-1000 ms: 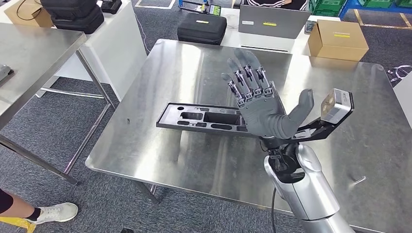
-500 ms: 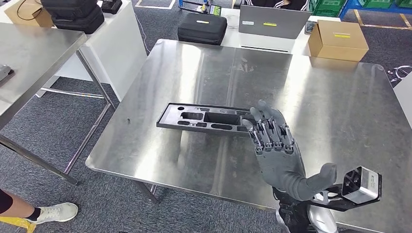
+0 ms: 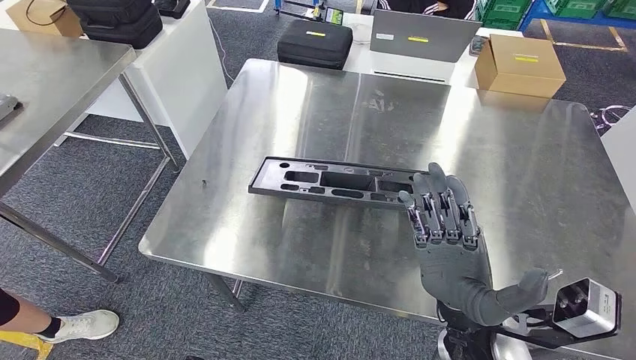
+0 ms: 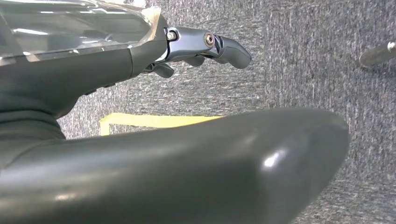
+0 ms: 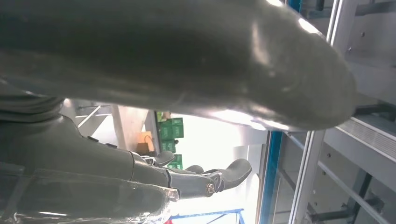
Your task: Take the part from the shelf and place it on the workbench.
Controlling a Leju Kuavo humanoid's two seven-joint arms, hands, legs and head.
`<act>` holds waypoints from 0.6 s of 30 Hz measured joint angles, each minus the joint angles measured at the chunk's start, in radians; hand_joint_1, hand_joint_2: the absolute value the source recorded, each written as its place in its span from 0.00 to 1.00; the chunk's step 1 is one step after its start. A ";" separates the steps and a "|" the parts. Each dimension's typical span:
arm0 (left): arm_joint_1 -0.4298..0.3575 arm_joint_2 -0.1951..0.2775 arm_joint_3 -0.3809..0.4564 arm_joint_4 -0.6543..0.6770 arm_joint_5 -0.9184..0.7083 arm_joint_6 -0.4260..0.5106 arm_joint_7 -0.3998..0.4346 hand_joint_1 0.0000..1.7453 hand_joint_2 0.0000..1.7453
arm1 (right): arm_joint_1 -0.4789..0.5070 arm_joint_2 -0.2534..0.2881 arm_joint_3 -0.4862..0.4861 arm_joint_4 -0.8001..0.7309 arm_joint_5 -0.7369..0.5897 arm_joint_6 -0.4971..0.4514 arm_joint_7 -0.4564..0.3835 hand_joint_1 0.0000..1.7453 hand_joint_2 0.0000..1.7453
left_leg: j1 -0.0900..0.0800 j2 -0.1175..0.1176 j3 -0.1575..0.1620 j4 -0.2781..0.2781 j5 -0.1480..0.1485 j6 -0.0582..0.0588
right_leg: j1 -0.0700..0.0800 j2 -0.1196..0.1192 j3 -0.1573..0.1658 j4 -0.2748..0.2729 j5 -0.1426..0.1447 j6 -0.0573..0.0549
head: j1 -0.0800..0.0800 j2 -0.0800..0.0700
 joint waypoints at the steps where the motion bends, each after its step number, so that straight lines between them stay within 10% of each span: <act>1: 0.000 -0.001 0.000 0.000 0.000 0.000 0.000 0.00 0.00 | 0.001 0.000 -0.002 0.000 0.001 0.000 0.000 0.00 0.00 | 0.005 0.000 -0.002 0.001 0.001 -0.005 | -0.006 -0.001 0.031 -0.050 0.023 0.016 | 0.000 0.000; 4: -0.001 -0.001 0.000 0.000 0.000 0.000 0.000 0.00 0.00 | 0.002 0.002 -0.006 0.000 0.004 0.001 0.001 0.00 0.00 | 0.013 -0.004 -0.012 0.014 0.000 -0.031 | -0.016 0.000 0.144 -0.242 0.084 0.046 | 0.005 0.000; 8: 0.000 -0.003 0.000 0.001 -0.002 0.000 0.000 0.00 0.00 | 0.003 0.005 -0.009 -0.002 0.009 0.003 0.003 0.00 0.00 | 0.012 -0.013 -0.031 0.035 0.001 -0.056 | -0.015 0.011 0.134 -0.247 0.083 -0.002 | 0.002 0.000; 10: 0.001 -0.002 0.000 0.002 -0.002 0.000 -0.001 0.00 0.00 | 0.003 0.006 -0.010 -0.002 0.010 0.004 0.003 0.00 0.00 | 0.016 -0.012 -0.055 0.081 -0.043 -0.058 | -0.015 0.009 0.118 -0.245 0.094 -0.027 | -0.004 0.000; 14: 0.001 -0.002 -0.001 0.002 -0.004 -0.002 -0.002 0.00 0.00 | 0.004 0.007 -0.011 0.001 0.015 0.007 0.001 0.00 0.00 | 0.006 -0.013 -0.145 0.326 -0.190 -0.047 | 0.007 0.004 0.078 -0.244 0.123 -0.064 | -0.012 0.000; 16: 0.000 -0.002 -0.001 0.002 -0.005 -0.001 -0.002 0.00 0.00 | 0.004 0.008 -0.012 0.002 0.016 0.007 0.000 0.00 0.00 | -0.001 -0.013 -0.115 0.311 -0.167 -0.031 | 0.020 0.004 0.060 -0.244 0.138 -0.068 | -0.012 0.000; 18: -0.002 0.000 -0.001 0.002 -0.005 -0.001 -0.002 0.00 0.00 | 0.004 0.008 -0.012 0.002 0.017 0.007 0.000 0.00 0.00 | -0.013 -0.014 -0.020 0.180 -0.120 -0.005 | 0.027 0.005 0.048 -0.243 0.152 -0.067 | -0.012 0.000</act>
